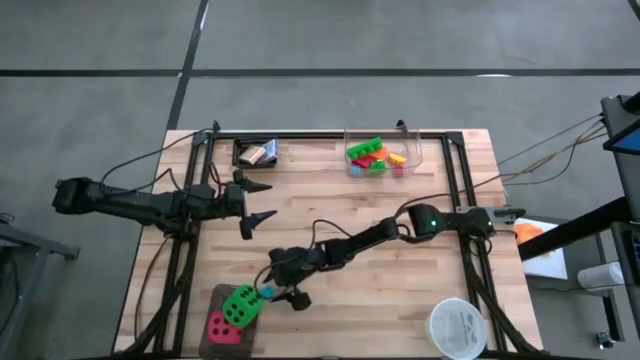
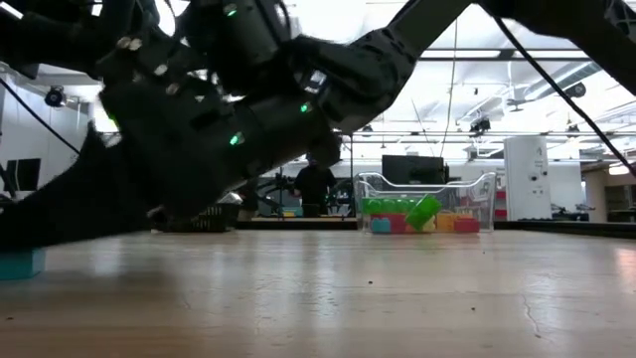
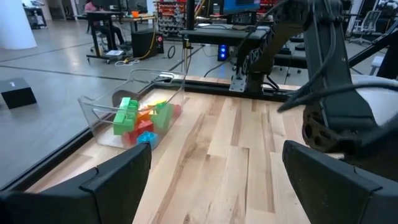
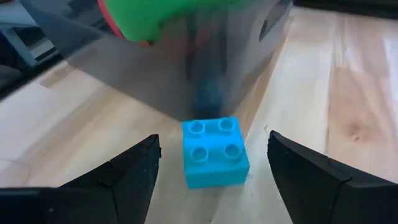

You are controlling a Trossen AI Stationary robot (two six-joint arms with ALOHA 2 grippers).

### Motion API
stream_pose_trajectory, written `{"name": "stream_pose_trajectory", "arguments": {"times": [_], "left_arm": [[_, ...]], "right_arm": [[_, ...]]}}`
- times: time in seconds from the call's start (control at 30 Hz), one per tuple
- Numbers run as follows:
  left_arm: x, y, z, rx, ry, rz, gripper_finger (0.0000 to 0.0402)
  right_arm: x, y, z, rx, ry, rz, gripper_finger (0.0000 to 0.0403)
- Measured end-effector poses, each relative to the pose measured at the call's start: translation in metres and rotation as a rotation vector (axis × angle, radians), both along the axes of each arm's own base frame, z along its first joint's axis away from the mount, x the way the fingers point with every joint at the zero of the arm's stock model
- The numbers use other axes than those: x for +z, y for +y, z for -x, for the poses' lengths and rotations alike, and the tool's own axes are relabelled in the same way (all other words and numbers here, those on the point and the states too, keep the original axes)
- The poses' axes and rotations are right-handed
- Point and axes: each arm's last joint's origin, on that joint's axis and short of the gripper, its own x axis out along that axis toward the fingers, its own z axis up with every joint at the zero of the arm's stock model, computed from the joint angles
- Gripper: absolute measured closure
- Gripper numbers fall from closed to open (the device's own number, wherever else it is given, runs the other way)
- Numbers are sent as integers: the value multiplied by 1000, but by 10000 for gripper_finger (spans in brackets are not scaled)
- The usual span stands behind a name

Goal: Pick & Place Toys
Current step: Put the blue game piece into the transparent bin

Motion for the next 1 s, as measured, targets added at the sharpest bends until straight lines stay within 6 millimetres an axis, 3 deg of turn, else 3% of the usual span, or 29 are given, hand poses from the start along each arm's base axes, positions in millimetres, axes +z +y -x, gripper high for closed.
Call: {"name": "stream_pose_trajectory", "arguments": {"times": [0.1,0.3,0.6,1.0], "left_arm": [[0,0,0,1,-1,0,39],[0,0,0,1,2,0,39],[0,0,0,2,6,4,39],[-1,0,0,2,9,3,39]], "right_arm": [[-11,4,-8,9,34,10,113],[-7,7,-18,32,100,12,126],[-10,6,-15,45,137,42,271],[-3,8,-9,125,187,66,271]]}}
